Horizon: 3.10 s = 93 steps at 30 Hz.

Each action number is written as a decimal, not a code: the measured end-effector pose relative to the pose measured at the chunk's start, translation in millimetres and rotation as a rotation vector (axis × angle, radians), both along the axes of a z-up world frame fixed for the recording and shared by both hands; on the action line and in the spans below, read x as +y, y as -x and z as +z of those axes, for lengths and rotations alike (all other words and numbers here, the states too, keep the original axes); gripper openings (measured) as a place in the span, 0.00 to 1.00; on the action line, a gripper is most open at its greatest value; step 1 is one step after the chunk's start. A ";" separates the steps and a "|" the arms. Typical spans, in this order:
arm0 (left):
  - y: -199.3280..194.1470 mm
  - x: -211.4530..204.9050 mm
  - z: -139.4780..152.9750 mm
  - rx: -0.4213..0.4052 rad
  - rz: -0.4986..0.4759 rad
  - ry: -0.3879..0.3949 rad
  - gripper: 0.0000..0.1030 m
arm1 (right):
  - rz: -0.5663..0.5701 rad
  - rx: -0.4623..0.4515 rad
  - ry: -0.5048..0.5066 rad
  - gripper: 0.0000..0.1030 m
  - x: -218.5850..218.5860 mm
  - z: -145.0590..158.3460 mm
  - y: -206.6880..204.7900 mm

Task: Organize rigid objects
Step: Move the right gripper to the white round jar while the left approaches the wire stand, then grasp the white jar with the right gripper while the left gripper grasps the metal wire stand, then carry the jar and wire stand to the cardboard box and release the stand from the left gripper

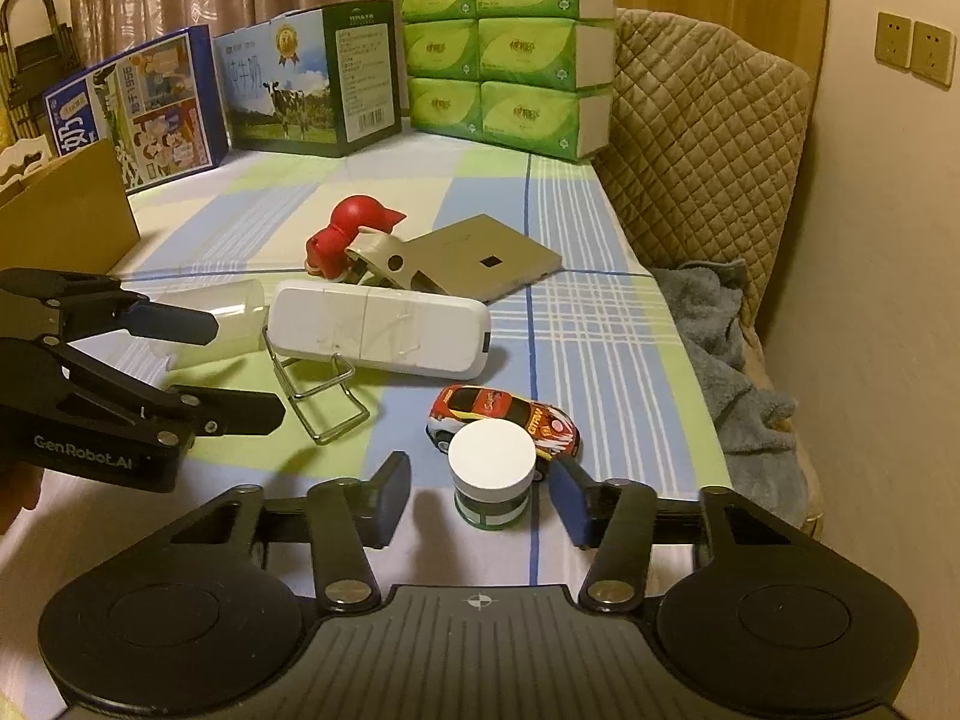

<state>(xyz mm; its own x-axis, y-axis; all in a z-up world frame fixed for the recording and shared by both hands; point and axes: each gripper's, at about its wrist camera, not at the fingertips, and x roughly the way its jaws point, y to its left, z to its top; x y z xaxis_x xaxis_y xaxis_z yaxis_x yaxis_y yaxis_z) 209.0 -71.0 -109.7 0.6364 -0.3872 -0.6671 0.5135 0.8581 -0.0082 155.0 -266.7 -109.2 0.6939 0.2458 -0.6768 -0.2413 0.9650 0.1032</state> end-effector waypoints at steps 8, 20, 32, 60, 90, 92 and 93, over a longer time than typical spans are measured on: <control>-4.9 -10.8 -4.0 -0.014 -0.028 -0.021 0.76 | -0.018 -0.009 -0.005 0.26 0.1 0.3 -1.0; -15.0 -25.7 -6.8 -0.014 -0.061 0.018 0.75 | -0.033 -0.006 -0.008 0.26 -1.8 2.9 3.1; -1.6 -12.5 2.6 0.041 0.014 0.001 0.64 | -0.037 -0.010 -0.012 0.26 -2.0 8.7 6.6; 65.2 49.6 44.4 0.089 0.159 -0.044 0.11 | 0.002 -0.076 -0.027 0.26 18.1 59.2 30.4; 49.9 44.5 19.2 0.096 0.114 -0.054 0.62 | 0.005 -0.048 -0.014 0.26 23.5 49.9 19.7; 52.1 46.5 24.6 0.091 0.119 -0.055 0.62 | 0.007 -0.053 -0.016 0.26 23.8 52.5 19.7; 52.7 48.1 27.6 0.088 0.124 -0.053 0.62 | 0.007 -0.055 -0.017 0.26 24.2 53.9 20.0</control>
